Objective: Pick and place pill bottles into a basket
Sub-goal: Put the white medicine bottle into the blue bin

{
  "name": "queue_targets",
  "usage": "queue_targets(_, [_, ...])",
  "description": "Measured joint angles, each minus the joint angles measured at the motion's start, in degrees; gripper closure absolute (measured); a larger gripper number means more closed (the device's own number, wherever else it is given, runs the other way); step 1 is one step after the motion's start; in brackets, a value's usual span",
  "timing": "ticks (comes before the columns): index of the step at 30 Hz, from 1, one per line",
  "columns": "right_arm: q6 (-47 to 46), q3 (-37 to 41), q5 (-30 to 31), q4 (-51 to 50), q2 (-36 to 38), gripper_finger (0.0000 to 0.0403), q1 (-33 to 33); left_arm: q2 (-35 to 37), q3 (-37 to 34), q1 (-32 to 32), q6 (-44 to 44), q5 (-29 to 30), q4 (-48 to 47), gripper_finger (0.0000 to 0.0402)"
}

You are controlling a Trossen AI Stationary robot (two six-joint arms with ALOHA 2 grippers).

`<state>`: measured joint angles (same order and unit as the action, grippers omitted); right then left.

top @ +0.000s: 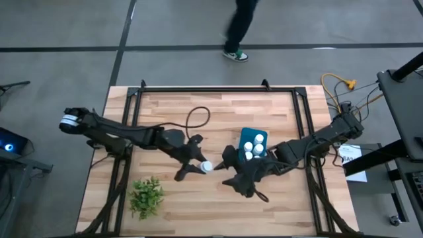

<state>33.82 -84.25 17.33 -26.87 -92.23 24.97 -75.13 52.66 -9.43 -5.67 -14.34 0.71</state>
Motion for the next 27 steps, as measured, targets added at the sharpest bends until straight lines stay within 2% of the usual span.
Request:
queue_targets(5, [-0.1, 0.0, -1.0, -0.2, 0.0, 0.0105, -0.2, -4.9, 4.6, 0.0, 1.3, -0.7, -4.1, 0.0252])
queue_targets(10, [-0.6, 0.1, -2.7, -1.1, -0.6, 0.0101, -0.2, -9.2, 8.3, 0.0, 2.0, -4.4, -4.5, 0.0252])
queue_targets(15, [-0.3, 0.2, -4.3, -2.1, -1.7, 0.0106, -0.2, -12.1, 10.6, -0.1, 2.1, -5.3, -4.4, 0.0252])
queue_targets(27, [1.4, 0.2, -4.5, -1.4, -3.7, 0.0110, -0.4, -13.4, 11.8, -0.2, 3.2, -7.0, -5.3, 0.0252])
